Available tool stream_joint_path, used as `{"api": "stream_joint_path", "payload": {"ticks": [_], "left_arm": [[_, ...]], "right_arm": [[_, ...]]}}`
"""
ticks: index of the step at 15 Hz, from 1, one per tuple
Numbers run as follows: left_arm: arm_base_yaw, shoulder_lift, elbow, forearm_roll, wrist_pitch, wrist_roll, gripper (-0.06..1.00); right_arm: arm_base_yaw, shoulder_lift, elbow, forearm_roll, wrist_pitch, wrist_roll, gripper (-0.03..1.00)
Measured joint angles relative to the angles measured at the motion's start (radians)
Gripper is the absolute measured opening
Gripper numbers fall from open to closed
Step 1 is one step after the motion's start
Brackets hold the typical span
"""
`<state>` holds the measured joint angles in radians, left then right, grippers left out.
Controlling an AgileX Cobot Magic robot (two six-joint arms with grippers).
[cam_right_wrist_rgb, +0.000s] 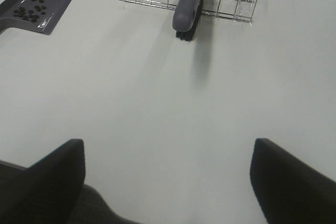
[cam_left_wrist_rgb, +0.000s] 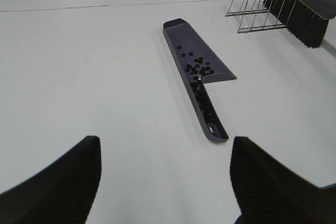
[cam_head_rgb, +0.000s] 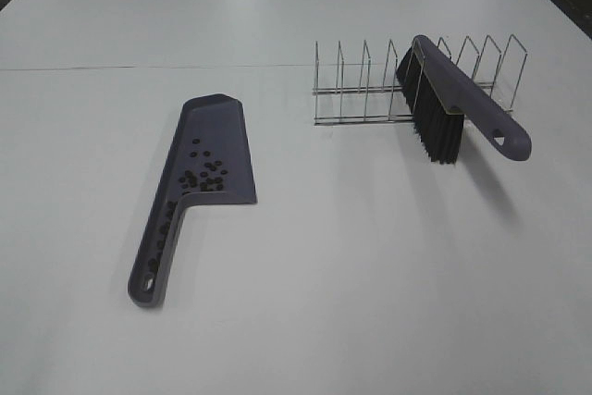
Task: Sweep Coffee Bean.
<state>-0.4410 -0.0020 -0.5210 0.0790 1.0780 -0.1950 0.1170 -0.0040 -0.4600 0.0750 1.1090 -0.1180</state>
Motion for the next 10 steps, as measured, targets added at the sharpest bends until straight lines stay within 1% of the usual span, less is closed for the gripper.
{"api": "stream_joint_path", "payload": {"ticks": [2,3,5,8,10], "left_arm": [[0.001,0.0,0.0,0.0,0.0,0.001,0.64],[0.014,0.0,0.0,0.0,0.0,0.001,0.64],[0.069,0.0,0.0,0.0,0.0,0.001,0.64],[0.228,0.002,0.0,0.0,0.0,0.001,0.64],[0.307,0.002,0.0,0.0,0.0,0.001,0.64]], "right_arm": [[0.0,0.0,0.0,0.0,0.0,0.0,0.75],[0.0,0.0,0.0,0.0,0.0,0.0,0.75],[0.0,0.0,0.0,0.0,0.0,0.0,0.75],[0.0,0.0,0.0,0.0,0.0,0.0,0.75],[0.0,0.0,0.0,0.0,0.0,0.0,0.75]]}}
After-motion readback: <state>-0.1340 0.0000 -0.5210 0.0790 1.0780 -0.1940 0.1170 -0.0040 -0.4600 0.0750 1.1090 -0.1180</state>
